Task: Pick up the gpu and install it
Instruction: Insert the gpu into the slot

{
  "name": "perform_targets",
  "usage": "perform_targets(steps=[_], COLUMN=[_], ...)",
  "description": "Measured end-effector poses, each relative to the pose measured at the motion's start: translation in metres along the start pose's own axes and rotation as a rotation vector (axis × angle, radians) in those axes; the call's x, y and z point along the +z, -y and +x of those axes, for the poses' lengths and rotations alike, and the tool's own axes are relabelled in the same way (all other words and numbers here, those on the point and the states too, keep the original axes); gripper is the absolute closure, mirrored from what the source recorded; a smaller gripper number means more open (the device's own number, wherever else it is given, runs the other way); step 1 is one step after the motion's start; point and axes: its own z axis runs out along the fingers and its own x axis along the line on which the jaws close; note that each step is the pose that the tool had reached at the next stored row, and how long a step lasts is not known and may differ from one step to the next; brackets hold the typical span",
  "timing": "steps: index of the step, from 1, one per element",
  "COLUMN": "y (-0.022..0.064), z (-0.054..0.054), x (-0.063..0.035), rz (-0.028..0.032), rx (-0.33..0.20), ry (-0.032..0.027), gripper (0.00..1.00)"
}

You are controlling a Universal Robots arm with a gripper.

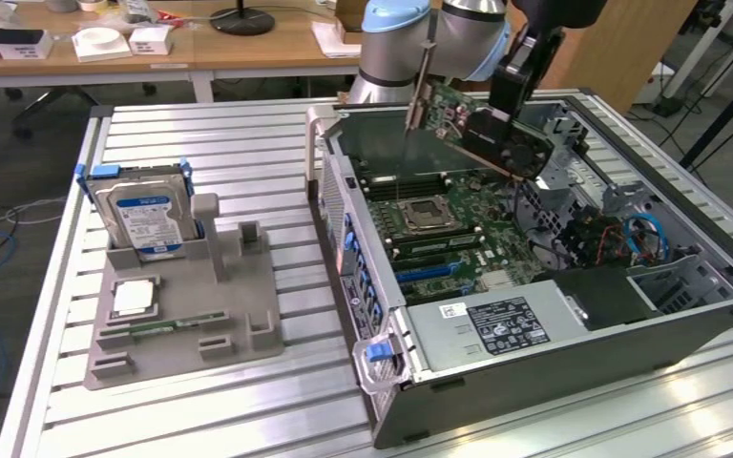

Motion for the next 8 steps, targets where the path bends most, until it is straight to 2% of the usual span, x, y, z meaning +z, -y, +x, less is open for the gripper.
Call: perform_targets(steps=[8], y=[0.0001], z=[-0.0002], x=[0.0001], rz=[-0.0004], rx=[-0.074], ry=[-0.0031], gripper=[0.74])
